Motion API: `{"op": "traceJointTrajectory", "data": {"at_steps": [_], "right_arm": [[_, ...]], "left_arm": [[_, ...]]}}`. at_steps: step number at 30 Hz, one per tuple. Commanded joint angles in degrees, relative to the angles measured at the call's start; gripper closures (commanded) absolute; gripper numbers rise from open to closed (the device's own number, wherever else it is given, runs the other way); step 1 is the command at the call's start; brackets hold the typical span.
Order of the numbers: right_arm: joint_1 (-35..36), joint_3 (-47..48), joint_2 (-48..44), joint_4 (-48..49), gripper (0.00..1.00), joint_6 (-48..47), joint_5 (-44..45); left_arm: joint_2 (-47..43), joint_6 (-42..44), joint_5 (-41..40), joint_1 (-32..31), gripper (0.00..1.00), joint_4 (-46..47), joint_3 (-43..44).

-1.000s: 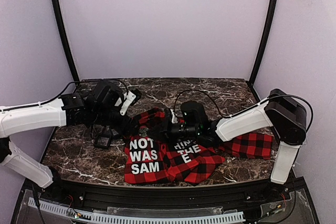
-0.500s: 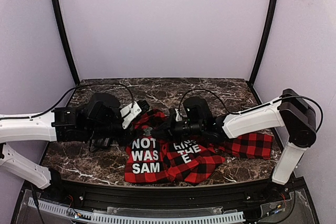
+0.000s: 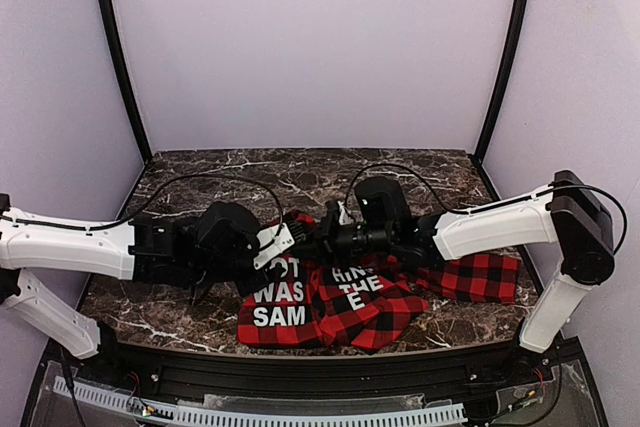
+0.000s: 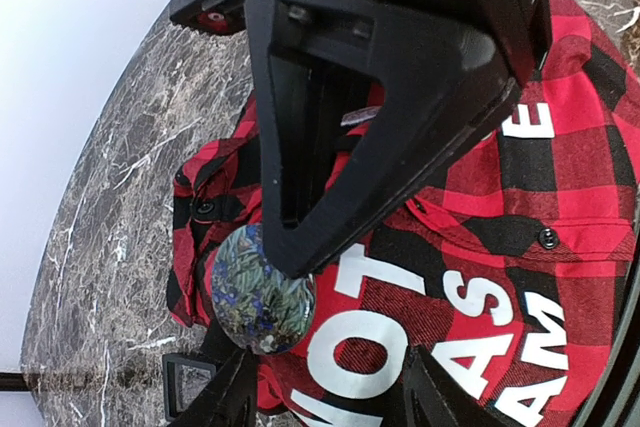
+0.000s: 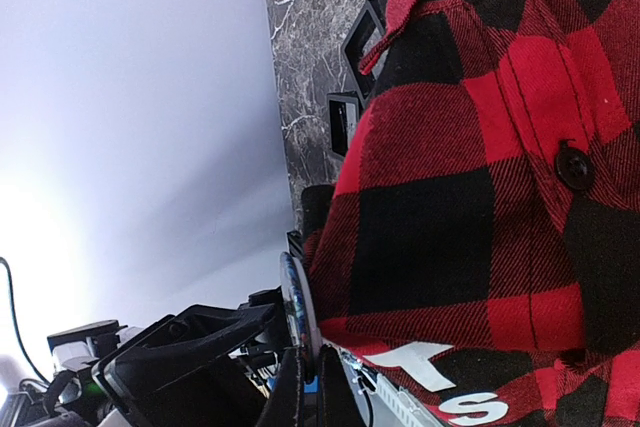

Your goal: Remove the brooch from the garment

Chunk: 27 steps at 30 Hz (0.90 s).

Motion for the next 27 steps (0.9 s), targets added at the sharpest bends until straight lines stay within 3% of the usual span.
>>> {"op": "traceJointTrajectory", "data": {"at_steps": [1, 4, 9, 22, 27], "right_arm": [[0.0, 0.9, -1.7, 1.3, 1.00, 0.2, 0.0], [0.1, 0.4, -1.7, 2.1, 1.00, 0.5, -0.1], [0.1, -0.3, -1.8, 2.9, 1.00, 0.9, -0.3], [0.2, -0.6, -1.4, 4.8, 1.00, 2.0, -1.4], [0.3, -0.7, -1.2, 5.2, 1.00, 2.2, -1.7]], "left_arm": [[1.3, 2.1, -5.4, -1.3, 0.50, 2.2, 1.4], [2.3, 3.1, -8.7, -2.2, 0.56, 3.7, 1.4], [2.6, 4.6, -13.0, -3.0, 0.60, 7.0, 0.9], [6.1, 5.7, -13.8, -3.1, 0.68, 8.1, 2.0], [6.9, 5.9, -15.3, -3.1, 0.79, 8.3, 2.1]]}}
